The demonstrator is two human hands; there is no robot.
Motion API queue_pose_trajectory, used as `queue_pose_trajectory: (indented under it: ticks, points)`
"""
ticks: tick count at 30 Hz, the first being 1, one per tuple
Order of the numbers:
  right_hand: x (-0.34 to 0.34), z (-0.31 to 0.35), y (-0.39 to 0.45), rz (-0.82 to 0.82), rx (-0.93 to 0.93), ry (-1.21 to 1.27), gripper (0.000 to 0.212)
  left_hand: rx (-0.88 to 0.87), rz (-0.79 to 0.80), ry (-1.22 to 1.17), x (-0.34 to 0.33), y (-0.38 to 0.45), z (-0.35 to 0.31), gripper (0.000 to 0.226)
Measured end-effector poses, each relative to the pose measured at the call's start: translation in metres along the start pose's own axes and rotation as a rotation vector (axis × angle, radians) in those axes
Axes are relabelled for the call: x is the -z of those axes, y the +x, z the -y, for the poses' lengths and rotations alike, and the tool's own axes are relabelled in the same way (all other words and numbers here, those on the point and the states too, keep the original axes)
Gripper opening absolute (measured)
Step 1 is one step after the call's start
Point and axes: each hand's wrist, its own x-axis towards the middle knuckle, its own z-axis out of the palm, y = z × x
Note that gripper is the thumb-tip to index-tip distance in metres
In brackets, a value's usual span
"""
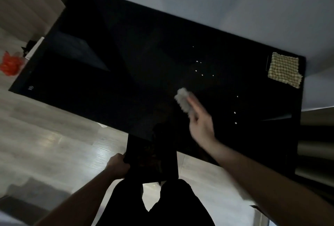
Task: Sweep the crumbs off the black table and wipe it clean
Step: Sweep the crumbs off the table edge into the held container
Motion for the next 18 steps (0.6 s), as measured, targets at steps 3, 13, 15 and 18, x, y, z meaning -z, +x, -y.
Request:
queue_pose_trajectory:
  ticks: [3,13,15,18]
  points:
    - [0.035,-0.026,0.072,-0.106,-0.103,-0.194,0.065,-0.003,-0.018,0.002,-0.001,-0.002,-0.003,0.01]
    - [0.059,-0.071,0.176,-0.032,-0.245,-0.516,0.064,0.024,-0.068,-0.086,-0.012,0.004,-0.002,0.018]
    - [0.042,-0.066,0.162,-0.011,-0.197,-0.581,0.07,0.029,-0.065,-0.087,-0.013,0.005,-0.001,0.021]
    - [0.011,-0.058,0.119,0.074,-0.04,-0.594,0.068,0.032,-0.044,-0.084,-0.014,0.005,0.002,0.031]
